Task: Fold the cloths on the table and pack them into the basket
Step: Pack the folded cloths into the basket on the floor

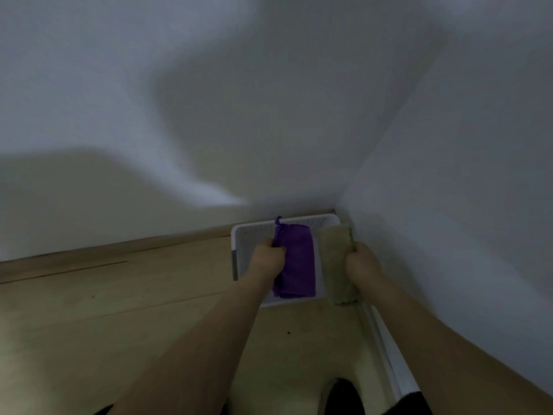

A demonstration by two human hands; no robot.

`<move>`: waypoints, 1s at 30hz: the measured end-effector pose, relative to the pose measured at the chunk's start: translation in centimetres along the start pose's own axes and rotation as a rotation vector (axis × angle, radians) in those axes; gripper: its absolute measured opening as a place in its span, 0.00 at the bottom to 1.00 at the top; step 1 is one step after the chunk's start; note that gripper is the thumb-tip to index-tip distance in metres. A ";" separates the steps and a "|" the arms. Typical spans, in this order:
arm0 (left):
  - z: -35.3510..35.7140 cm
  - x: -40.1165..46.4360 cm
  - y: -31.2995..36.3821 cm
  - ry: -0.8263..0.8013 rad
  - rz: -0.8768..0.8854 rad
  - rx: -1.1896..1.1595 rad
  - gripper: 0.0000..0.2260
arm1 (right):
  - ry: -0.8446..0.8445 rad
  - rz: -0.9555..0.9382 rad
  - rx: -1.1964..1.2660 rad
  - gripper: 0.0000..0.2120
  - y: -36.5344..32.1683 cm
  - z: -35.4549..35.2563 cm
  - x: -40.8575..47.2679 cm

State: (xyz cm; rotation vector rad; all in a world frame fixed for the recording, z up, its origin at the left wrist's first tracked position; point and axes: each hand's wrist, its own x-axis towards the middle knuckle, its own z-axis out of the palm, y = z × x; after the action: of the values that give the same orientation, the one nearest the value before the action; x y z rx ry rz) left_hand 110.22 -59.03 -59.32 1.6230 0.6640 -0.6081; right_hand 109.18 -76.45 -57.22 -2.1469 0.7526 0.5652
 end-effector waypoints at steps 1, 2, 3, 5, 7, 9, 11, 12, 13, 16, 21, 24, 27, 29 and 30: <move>0.9 2.5 -1.6 -0.008 -0.019 -0.045 0.08 | 0.015 -0.019 0.002 0.20 1.2 0.9 2.1; 1.8 4.8 -2.8 -0.020 -0.045 -0.115 0.09 | 0.034 -0.038 0.013 0.19 2.1 1.6 4.0; 2.5 6.6 -3.8 -0.027 -0.078 -0.176 0.10 | 0.046 -0.047 0.020 0.19 2.8 2.0 5.5; 3.7 9.8 -5.5 -0.042 -0.125 -0.243 0.14 | 0.075 -0.090 0.025 0.18 3.8 2.3 8.4; 4.9 11.8 -6.8 -0.066 -0.162 -0.282 0.16 | 0.095 -0.144 0.026 0.17 4.4 2.3 10.4; 5.9 13.2 -7.6 -0.078 -0.188 -0.304 0.16 | 0.108 -0.180 0.031 0.16 4.5 1.9 11.3; 6.7 13.9 -8.1 -0.093 -0.206 -0.308 0.15 | 0.103 -0.183 0.036 0.15 4.6 2.0 11.7; 7.0 14.1 -8.3 -0.101 -0.212 -0.299 0.14 | 0.099 -0.183 0.036 0.15 4.7 2.1 11.7; 7.5 14.7 -8.5 -0.112 -0.219 -0.305 0.14 | 0.098 -0.181 0.049 0.14 4.8 2.3 11.9; 8.7 16.2 -8.9 -0.163 -0.247 -0.284 0.13 | 0.095 -0.203 0.088 0.12 5.1 2.7 12.2; 11.2 18.6 -10.5 -0.203 -0.252 -0.256 0.14 | 0.106 -0.251 0.140 0.07 6.5 2.9 13.1; 11.9 19.1 -11.4 -0.187 -0.251 -0.205 0.12 | 0.119 -0.246 0.134 0.08 7.1 3.0 13.0; 12.2 19.9 -11.7 -0.155 -0.209 -0.049 0.09 | 0.126 -0.261 0.100 0.09 7.4 3.1 12.8; 11.7 19.3 -10.8 -0.118 -0.138 0.182 0.08 | 0.130 -0.282 0.040 0.11 7.3 3.3 12.6; 11.3 18.9 -10.4 -0.104 -0.105 0.283 0.09 | 0.130 -0.293 0.009 0.11 7.0 3.5 12.4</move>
State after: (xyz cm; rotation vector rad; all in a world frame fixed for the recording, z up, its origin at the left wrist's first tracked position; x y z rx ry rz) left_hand 115.70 -67.33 -81.48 1.8104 0.6095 -0.8898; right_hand 112.95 -81.45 -70.51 -2.2490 0.4931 0.2699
